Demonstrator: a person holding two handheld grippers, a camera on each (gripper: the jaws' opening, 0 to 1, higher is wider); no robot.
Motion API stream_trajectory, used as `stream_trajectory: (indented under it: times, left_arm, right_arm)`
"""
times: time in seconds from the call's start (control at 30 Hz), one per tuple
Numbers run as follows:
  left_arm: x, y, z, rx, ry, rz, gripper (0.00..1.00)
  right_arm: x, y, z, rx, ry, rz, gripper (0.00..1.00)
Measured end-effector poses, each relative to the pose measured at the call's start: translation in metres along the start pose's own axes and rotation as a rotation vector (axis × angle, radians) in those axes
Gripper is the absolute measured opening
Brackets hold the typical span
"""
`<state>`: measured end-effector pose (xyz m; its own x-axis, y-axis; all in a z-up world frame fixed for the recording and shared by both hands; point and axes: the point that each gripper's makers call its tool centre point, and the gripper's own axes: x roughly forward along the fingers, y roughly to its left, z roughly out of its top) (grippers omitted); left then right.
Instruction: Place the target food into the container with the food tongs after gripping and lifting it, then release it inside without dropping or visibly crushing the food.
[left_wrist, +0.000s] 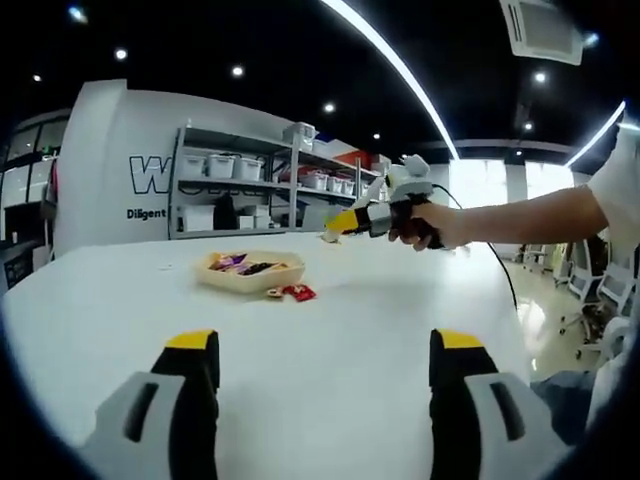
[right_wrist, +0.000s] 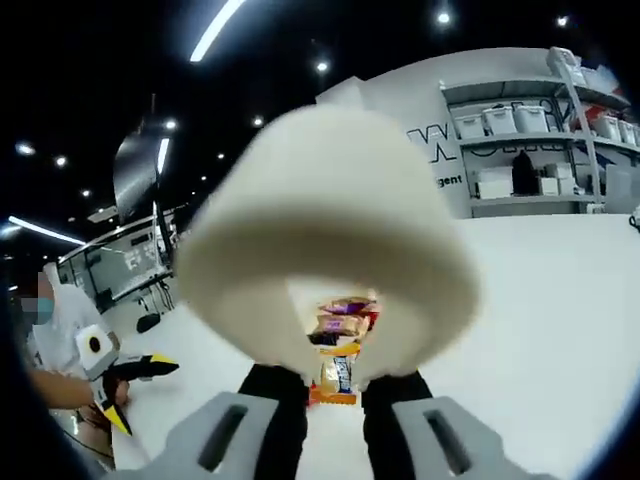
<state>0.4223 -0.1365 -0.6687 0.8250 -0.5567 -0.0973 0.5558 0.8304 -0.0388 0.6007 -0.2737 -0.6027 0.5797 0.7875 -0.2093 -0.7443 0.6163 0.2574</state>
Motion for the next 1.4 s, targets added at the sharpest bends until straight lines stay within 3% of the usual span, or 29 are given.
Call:
stream_trajectory:
  times: [0.43, 0.63, 1.03, 1.4]
  left_arm:
    - [0.0, -0.002, -0.001, 0.014, -0.001, -0.002, 0.86]
    - [0.0, -0.003, -0.001, 0.015, 0.001, -0.005, 0.86]
    - [0.001, -0.003, -0.002, 0.021, 0.005, -0.008, 0.86]
    - [0.002, -0.006, -0.005, 0.038, 0.015, -0.014, 0.86]
  right_arm:
    - [0.036, 0.021, 0.012, -0.034, 0.023, 0.002, 0.13]
    - [0.045, 0.009, 0.015, -0.036, 0.03, -0.019, 0.14]
    - [0.062, -0.005, 0.006, -0.036, 0.06, -0.052, 0.14]
    - [0.085, -0.021, -0.016, -0.046, 0.119, -0.089, 0.14]
